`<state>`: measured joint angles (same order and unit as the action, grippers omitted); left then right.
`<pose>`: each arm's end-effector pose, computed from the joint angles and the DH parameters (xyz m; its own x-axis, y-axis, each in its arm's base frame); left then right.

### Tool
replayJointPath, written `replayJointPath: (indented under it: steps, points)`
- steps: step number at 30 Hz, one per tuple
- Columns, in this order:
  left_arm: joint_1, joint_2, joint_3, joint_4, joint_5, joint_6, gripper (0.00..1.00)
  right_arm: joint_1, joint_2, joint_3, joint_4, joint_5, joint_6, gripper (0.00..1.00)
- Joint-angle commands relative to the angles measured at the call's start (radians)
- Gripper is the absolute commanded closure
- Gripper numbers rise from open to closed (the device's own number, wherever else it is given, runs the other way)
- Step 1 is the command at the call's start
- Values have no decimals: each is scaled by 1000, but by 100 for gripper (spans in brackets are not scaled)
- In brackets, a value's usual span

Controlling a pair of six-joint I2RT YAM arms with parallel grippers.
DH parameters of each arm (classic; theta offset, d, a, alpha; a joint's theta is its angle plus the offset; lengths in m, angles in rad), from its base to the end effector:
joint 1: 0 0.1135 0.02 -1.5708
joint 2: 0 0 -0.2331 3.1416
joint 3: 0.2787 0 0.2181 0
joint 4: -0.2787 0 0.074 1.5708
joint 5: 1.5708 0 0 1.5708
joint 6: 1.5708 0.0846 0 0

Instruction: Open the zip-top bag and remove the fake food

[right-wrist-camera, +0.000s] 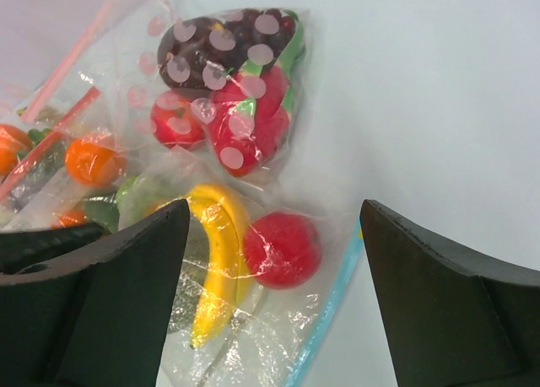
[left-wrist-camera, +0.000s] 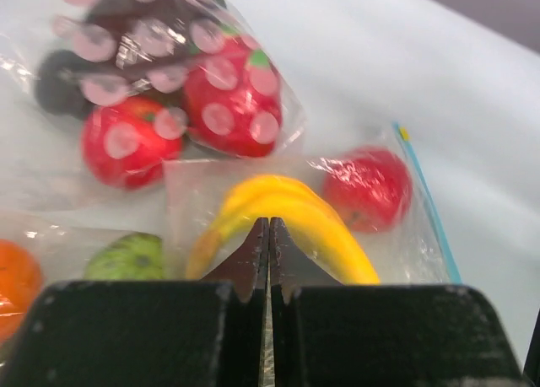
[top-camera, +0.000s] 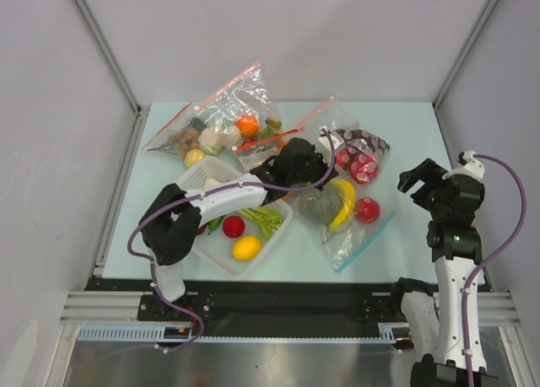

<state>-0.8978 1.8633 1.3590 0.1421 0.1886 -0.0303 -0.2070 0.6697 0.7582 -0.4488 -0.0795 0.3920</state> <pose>0.2660 -0.3592 0.2322 -0.2473 0.2625 -0.9327 0.8703 0.4834 -0.0947 0.1863 -0.0323 0.2807 -0.2684 0.4455 -0.8541 0.2539 0.8880 0.3834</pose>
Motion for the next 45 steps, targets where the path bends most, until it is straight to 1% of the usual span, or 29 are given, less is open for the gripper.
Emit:
replayJointPath:
  steps: [1,3,4,5,6,7,8,10,11,12,14,18,20,26,35,45]
  points:
    - [7,-55,6,48,78,-60,100,-2,-13,-20,21,-69,7,13]
    - [-15,-68,-3,51,101,-46,100,0,-16,-36,7,-56,-1,13]
    - [-33,-75,-6,38,66,-5,99,0,-18,-37,4,-43,-2,12]
    - [-83,-79,-6,21,52,25,92,0,-18,-34,5,-40,-4,12]
    - [-110,-78,-6,2,37,64,84,0,-16,-28,5,-40,-2,12]
    - [-136,-76,-11,-15,10,111,79,0,-16,-23,2,-42,-1,12]
    - [-174,-76,-30,-30,9,125,71,0,-18,-10,4,-42,2,12]
    - [-203,-82,-61,-29,-12,127,60,-2,-21,3,-1,-28,4,12]
    - [-228,-95,-90,-23,-38,124,52,-2,-21,7,-4,-25,1,12]
    - [-242,-102,-104,-18,-57,121,47,-5,-21,12,-4,-22,-1,12]
    - [-288,-113,-135,-7,-116,127,41,-3,-19,13,-1,-17,1,12]
    - [-354,-98,-138,-21,-242,159,34,-3,-27,10,4,-26,8,12]
    - [-371,-66,-127,-32,-248,156,31,-3,-30,13,-2,-28,11,12]
    - [-447,14,-98,-32,-373,191,28,-3,-45,16,-16,-23,10,12]
    - [-490,105,-54,-44,-432,225,28,0,-56,18,-21,-22,10,12]
    - [-501,177,-9,-78,-491,283,28,0,-61,18,-21,-22,8,11]
